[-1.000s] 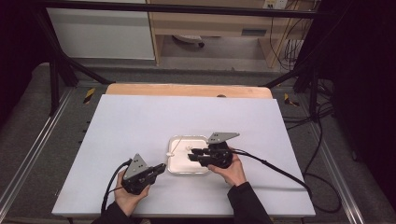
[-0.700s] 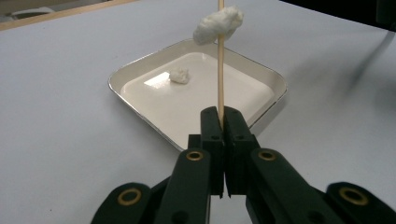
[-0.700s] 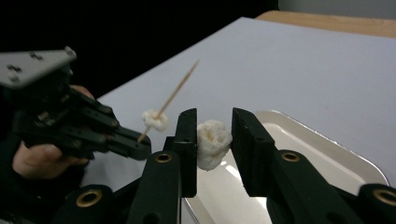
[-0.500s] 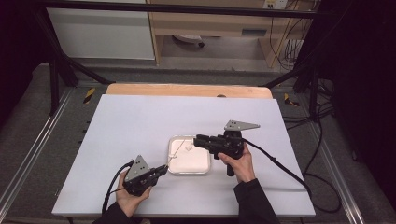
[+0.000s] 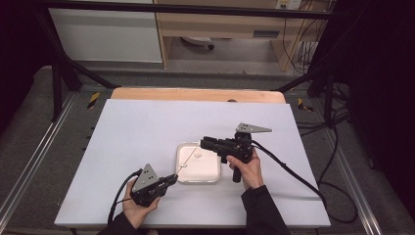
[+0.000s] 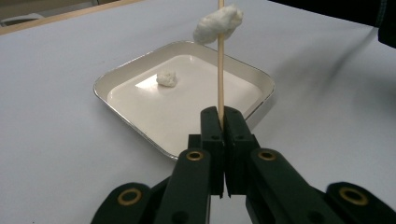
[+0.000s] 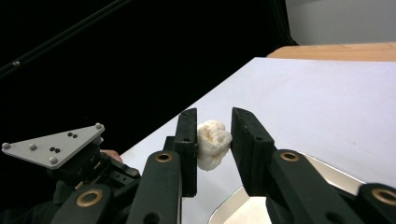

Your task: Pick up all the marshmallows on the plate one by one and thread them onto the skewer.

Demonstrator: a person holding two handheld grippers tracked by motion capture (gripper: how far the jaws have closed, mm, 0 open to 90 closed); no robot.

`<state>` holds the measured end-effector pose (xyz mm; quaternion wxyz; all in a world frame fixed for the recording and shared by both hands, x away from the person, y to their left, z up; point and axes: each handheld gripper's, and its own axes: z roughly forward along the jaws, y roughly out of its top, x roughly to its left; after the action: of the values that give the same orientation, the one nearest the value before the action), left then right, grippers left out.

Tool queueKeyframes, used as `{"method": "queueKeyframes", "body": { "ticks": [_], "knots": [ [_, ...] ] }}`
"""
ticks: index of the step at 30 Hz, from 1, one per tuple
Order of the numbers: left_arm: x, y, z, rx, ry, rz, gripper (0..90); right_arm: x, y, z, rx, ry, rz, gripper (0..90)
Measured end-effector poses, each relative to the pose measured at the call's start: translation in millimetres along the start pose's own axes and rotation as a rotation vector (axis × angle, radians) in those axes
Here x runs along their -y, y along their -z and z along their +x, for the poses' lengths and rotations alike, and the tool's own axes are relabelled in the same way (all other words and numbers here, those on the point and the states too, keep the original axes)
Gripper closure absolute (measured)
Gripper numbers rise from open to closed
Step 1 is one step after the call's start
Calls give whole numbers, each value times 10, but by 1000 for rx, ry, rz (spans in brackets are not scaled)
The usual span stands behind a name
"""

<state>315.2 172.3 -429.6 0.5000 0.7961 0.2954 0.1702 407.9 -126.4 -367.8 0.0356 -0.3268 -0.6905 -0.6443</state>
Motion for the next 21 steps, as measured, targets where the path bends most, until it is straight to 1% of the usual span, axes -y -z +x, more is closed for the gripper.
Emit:
{"method": "queueKeyframes", "body": {
  "ticks": [5, 12, 16, 18, 21],
  "knots": [
    [0, -8, -14, 1, -6, 3, 881, 15, -18, -4, -8, -12, 5, 727],
    [5, -21, -21, -1, -19, 17, 882, 61, -57, -14, -27, -26, 38, 728],
    [8, -38, -30, -1, -40, 35, 884, 85, -78, -14, -35, -35, 49, 739],
    [6, -48, -36, 6, -47, 42, 883, 87, -81, -16, -34, -34, 45, 746],
    [5, -45, -23, 10, -38, 38, 883, 64, -59, -12, -28, -26, 26, 762]
  ]
}}
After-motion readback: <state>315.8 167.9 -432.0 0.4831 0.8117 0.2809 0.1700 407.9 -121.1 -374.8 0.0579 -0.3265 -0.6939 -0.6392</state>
